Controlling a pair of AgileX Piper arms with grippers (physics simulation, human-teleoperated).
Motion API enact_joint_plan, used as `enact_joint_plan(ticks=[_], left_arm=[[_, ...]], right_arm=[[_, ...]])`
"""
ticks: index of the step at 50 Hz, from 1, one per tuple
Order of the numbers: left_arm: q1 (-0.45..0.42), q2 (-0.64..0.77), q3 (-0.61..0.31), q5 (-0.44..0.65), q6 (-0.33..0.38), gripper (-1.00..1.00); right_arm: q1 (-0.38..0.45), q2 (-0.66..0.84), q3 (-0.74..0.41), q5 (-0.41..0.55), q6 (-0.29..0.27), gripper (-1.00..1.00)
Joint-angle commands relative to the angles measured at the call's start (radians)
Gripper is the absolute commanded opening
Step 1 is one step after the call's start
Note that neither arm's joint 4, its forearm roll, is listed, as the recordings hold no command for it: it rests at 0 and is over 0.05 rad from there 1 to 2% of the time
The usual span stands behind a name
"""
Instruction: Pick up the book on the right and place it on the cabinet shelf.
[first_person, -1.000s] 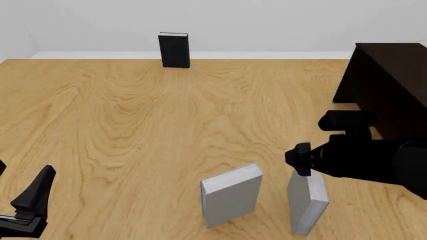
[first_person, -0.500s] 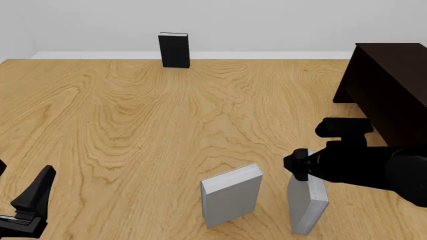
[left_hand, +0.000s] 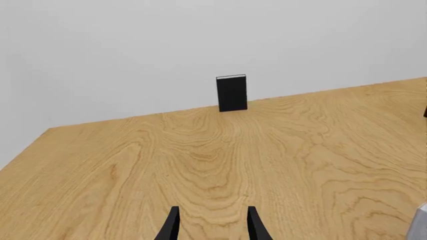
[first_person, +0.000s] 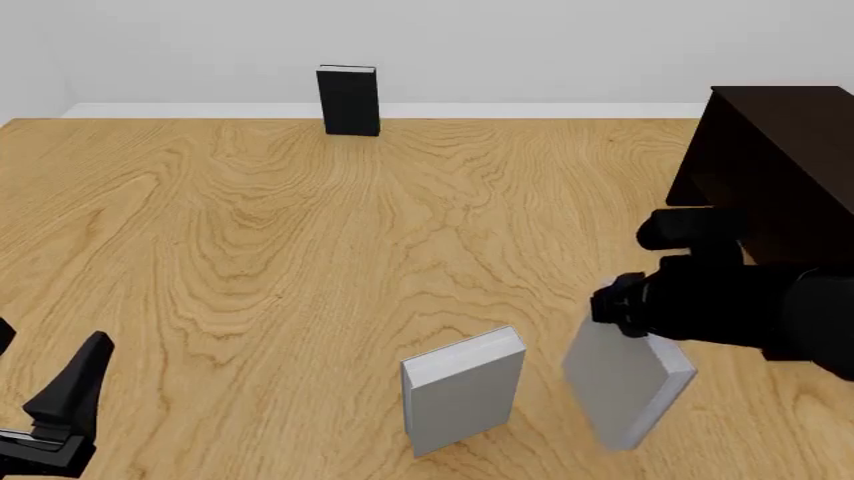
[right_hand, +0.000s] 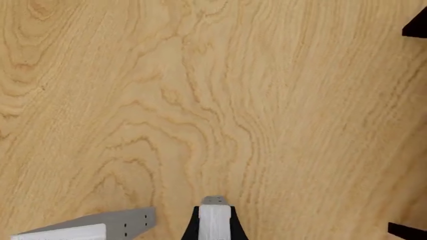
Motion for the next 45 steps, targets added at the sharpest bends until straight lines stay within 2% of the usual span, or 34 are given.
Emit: enact_joint_plan(ticks=[1,9,10,12,14,15,17,19,20,26,28,32,37,38,41,43,45], left_arm=[[-0.006,0.000,0.000,0.004,0.000,1.00],[-0.007,0.000,0.000,0.005,0.000,1.00],[-0.007,0.000,0.000,0.005,0.000,1.00],[-0.008,0.000,0.000,0.005,0.001,1.00],[-0.009,0.000,0.000,0.006,0.000,1.00],[-0.010,0.000,0.000,0.006,0.002,1.00],[-0.011,0.000,0.000,0.006,0.000,1.00],[-0.009,0.001,0.000,0.006,0.003,1.00],[-0.009,0.001,0.000,0.006,0.002,1.00],[-0.010,0.001,0.000,0.004,0.005,1.00],[-0.010,0.001,0.000,0.004,0.005,1.00],[-0.010,0.000,0.000,0.003,0.009,1.00],[-0.011,0.002,0.000,0.000,0.011,1.00],[-0.012,0.002,0.000,0.000,0.010,1.00],[-0.020,0.003,0.000,0.001,0.010,1.00],[-0.024,0.003,0.000,0.000,0.010,1.00],[-0.029,0.003,0.000,0.000,0.021,1.00]], right_arm=[[-0.013,-0.020,-0.075,0.049,-0.044,-1.00],[-0.008,-0.019,-0.137,0.084,-0.097,-1.00],[0.009,-0.020,-0.149,0.085,-0.125,-1.00],[0.008,-0.027,-0.162,0.088,-0.135,-1.00],[0.015,-0.028,-0.173,0.088,-0.176,-1.00],[0.013,-0.029,-0.180,0.090,-0.174,-1.00],[-0.001,-0.039,-0.189,0.088,-0.211,-1.00],[-0.016,-0.053,-0.197,0.082,-0.297,-1.00],[-0.013,-0.055,-0.198,0.079,-0.314,-1.00],[-0.017,-0.060,-0.225,0.081,-0.352,-1.00],[-0.016,-0.066,-0.229,0.072,-0.399,-1.00],[-0.013,-0.070,-0.238,0.068,-0.419,-1.00],[-0.023,-0.090,-0.218,0.040,-0.505,-1.00],[-0.042,-0.090,-0.202,0.031,-0.548,-1.00],[-0.038,-0.095,-0.206,0.022,-0.542,-1.00],[-0.038,-0.112,-0.182,-0.010,-0.617,-1.00],[-0.039,-0.119,-0.170,-0.026,-0.646,-1.00]])
